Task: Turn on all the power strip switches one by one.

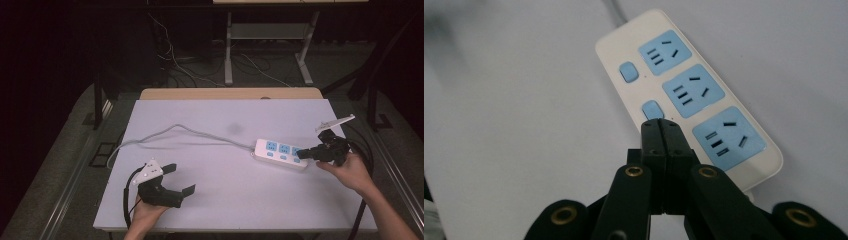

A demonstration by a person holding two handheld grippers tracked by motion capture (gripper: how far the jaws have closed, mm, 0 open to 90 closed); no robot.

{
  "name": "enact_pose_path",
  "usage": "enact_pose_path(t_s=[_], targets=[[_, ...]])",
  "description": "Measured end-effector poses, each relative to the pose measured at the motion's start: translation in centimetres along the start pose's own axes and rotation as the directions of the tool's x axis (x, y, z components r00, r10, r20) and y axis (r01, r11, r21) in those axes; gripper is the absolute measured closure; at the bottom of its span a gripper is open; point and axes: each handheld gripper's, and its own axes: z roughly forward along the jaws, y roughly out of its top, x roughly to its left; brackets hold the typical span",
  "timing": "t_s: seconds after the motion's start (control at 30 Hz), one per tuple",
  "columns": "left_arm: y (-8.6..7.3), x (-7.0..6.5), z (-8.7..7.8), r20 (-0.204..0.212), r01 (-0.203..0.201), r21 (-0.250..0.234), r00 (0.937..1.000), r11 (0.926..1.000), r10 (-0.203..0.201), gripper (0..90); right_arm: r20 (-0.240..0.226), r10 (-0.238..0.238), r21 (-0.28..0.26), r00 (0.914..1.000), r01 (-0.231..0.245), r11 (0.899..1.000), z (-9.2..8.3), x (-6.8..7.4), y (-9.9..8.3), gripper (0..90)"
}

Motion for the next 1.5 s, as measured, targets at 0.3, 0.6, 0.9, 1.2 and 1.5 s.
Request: enact_pose_path(t_s=[0.3, 0.6, 0.9, 1.2, 1.5], targets=[[0.0, -0.2, 0.3, 0.014, -0.015, 0.009, 0.9998, 0.9998, 0.015, 0.0, 0.014, 0.001, 0.039, 0.9999, -0.001, 0.999, 1.2, -0.4, 0.2, 90.0], [0.0, -0.1, 0.3, 0.014, -0.014, 0.008, 0.9998, 0.9999, 0.014, 0.0, 0.032, 0.019, 0.079, 0.9993, -0.022, 0.997, 2.0, -1.0, 0.0, 90.0], [0.0, -0.1, 0.3, 0.011, -0.015, 0.009, 0.9998, 0.9998, 0.015, 0.0, 0.040, 0.023, 0.085, 0.9989, -0.026, 0.996, 2.3, -1.3, -0.2, 90.0], [0.0, -0.1, 0.3, 0.012, -0.013, 0.013, 0.9998, 0.9998, 0.013, 0.0, 0.010, 0.041, 0.049, 0.9991, -0.041, 0.998, 2.3, -1.8, -0.9, 90.0], [0.0, -0.1, 0.3, 0.013, -0.013, 0.011, 0.9998, 0.9999, 0.013, 0.0, 0.008, 0.027, 0.049, 0.9996, -0.028, 0.998, 2.4, -2.1, -1.0, 90.0]])
